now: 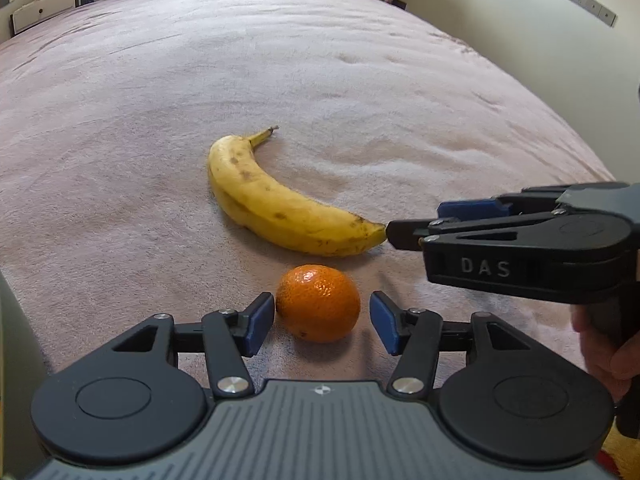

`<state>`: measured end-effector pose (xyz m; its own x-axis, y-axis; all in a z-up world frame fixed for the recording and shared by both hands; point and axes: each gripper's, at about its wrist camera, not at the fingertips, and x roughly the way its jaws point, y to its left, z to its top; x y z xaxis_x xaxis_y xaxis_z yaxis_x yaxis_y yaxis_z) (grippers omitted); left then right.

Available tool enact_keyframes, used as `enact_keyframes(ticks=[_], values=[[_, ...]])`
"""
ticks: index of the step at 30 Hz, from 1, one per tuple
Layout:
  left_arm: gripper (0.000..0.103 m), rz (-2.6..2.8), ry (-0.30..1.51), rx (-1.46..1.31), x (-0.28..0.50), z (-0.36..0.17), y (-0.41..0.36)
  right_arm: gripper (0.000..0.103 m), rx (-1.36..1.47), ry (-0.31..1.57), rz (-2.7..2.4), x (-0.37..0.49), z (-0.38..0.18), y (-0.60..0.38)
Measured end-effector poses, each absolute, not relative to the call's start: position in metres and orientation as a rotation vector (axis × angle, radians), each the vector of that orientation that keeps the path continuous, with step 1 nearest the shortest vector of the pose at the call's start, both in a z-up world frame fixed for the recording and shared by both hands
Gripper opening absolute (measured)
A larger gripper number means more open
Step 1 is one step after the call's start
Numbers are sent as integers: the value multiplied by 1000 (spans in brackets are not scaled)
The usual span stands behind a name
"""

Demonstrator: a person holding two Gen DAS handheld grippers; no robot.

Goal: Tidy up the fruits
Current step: 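Grasp the mandarin with the left tool while the right tool grasps the banana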

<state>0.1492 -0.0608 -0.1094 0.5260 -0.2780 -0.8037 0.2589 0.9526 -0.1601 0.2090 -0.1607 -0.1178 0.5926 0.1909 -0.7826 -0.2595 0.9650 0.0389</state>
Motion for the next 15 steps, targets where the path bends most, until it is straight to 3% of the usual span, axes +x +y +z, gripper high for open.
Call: enact_keyframes(ticks=[4, 7, 15], values=[[62, -308, 994, -17, 155, -115, -61, 44, -105, 885, 272, 210, -120, -160], [53, -315, 996, -21, 156, -116, -61, 44, -102, 878, 282, 212, -120, -159], [51, -307, 1008, -1, 155, -110, -57, 44, -102, 843, 305, 215, -113, -150]])
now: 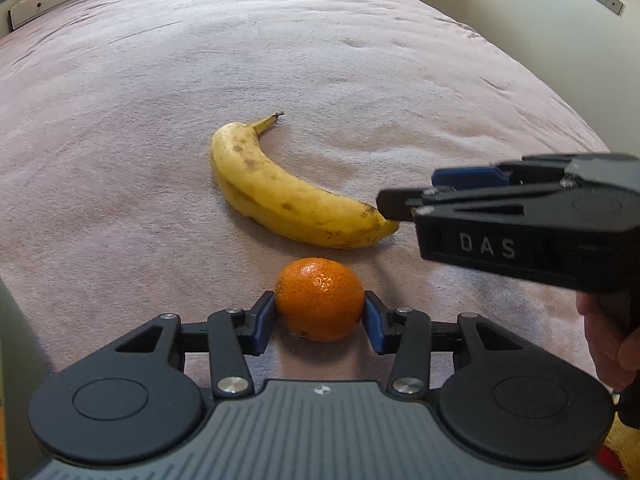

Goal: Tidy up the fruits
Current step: 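Grasp the mandarin with the left tool while the right tool grasps the banana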

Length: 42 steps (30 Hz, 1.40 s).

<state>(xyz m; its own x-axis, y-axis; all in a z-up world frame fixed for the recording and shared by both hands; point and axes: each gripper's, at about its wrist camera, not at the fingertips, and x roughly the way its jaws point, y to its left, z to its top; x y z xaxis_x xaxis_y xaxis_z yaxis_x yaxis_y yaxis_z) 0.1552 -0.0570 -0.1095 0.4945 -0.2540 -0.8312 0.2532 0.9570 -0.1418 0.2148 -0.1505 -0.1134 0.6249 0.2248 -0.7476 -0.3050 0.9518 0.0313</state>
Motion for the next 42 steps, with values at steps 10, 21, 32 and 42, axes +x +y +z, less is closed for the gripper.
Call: enact_keyframes(ticks=[10, 21, 32, 42], values=[[51, -226, 977, -44, 150, -82, -29, 44, -121, 801, 417, 232, -99, -120], [51, -150, 942, -112, 144, -64, 2, 46, -154, 842, 486, 250, -114, -91], [51, -147, 916, -160, 139, -57, 16, 46, -219, 887, 503, 253, -130, -73], [51, -143, 921, -189, 138, -58, 22, 44, -226, 908, 471, 260, -140, -70]])
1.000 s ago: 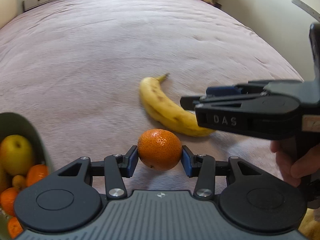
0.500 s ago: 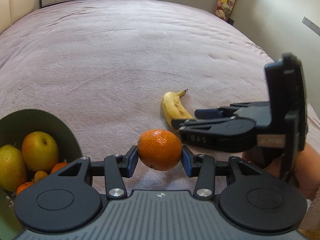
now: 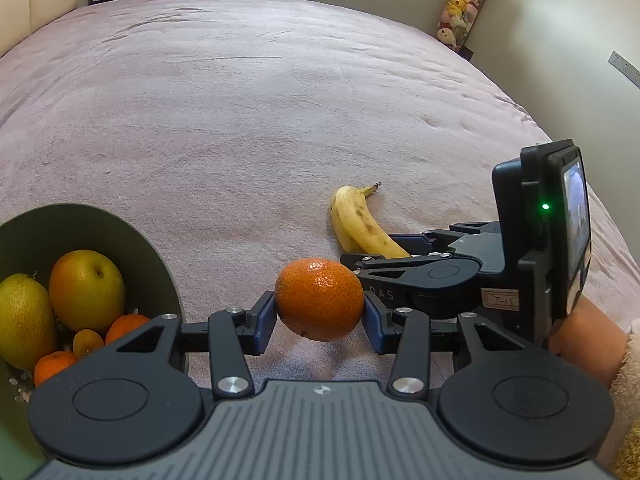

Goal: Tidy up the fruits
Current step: 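Grasp the mandarin with the left tool while the right tool grasps the banana, then carry the held mandarin and banana over the green colander with both tools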

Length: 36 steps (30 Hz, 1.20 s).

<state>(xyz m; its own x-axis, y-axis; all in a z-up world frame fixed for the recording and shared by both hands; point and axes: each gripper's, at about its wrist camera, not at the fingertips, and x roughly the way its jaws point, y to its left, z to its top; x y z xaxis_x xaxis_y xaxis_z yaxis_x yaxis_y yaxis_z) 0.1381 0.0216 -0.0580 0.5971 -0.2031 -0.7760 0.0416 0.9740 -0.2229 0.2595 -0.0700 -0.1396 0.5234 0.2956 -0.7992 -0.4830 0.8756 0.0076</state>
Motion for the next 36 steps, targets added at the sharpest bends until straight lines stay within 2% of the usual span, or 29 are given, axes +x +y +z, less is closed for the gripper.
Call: enact_keyframes(ticks=[18, 36], values=[[51, -137, 902, -211, 131, -46, 19, 37, -235, 917, 469, 254, -131, -64], [51, -96, 827, -192, 100, -5, 27, 37, -139, 803, 489, 208, -68, -87]])
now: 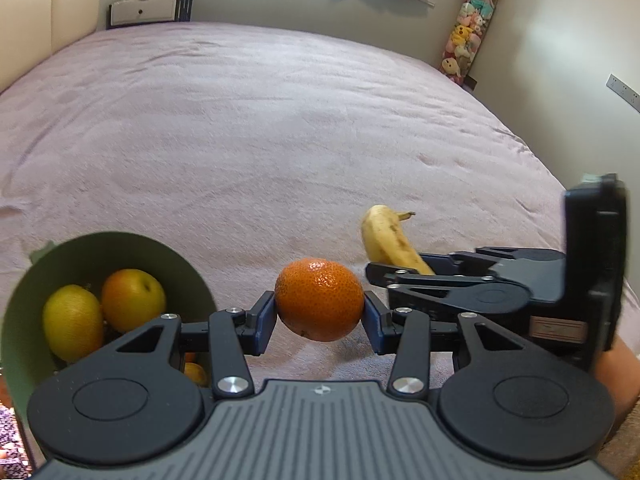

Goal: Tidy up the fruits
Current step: 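Carry the held mandarin and banana over the green colander with both tools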

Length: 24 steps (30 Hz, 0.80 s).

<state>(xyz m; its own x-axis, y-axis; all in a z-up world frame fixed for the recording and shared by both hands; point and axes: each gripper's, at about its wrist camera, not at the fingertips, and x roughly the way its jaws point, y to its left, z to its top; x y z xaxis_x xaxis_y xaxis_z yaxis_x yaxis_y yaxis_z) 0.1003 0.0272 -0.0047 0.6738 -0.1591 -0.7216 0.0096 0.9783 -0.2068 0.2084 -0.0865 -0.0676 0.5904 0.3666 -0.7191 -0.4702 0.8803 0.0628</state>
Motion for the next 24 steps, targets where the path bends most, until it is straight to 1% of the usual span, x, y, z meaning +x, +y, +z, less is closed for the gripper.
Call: enact_keyframes(ticks=[10, 24], values=[[51, -93, 778, -153, 72, 24, 30, 37, -141, 697, 567, 168, -19, -81], [51, 43, 753, -165, 46, 44, 73, 37, -140, 667, 747, 133, 11, -41]])
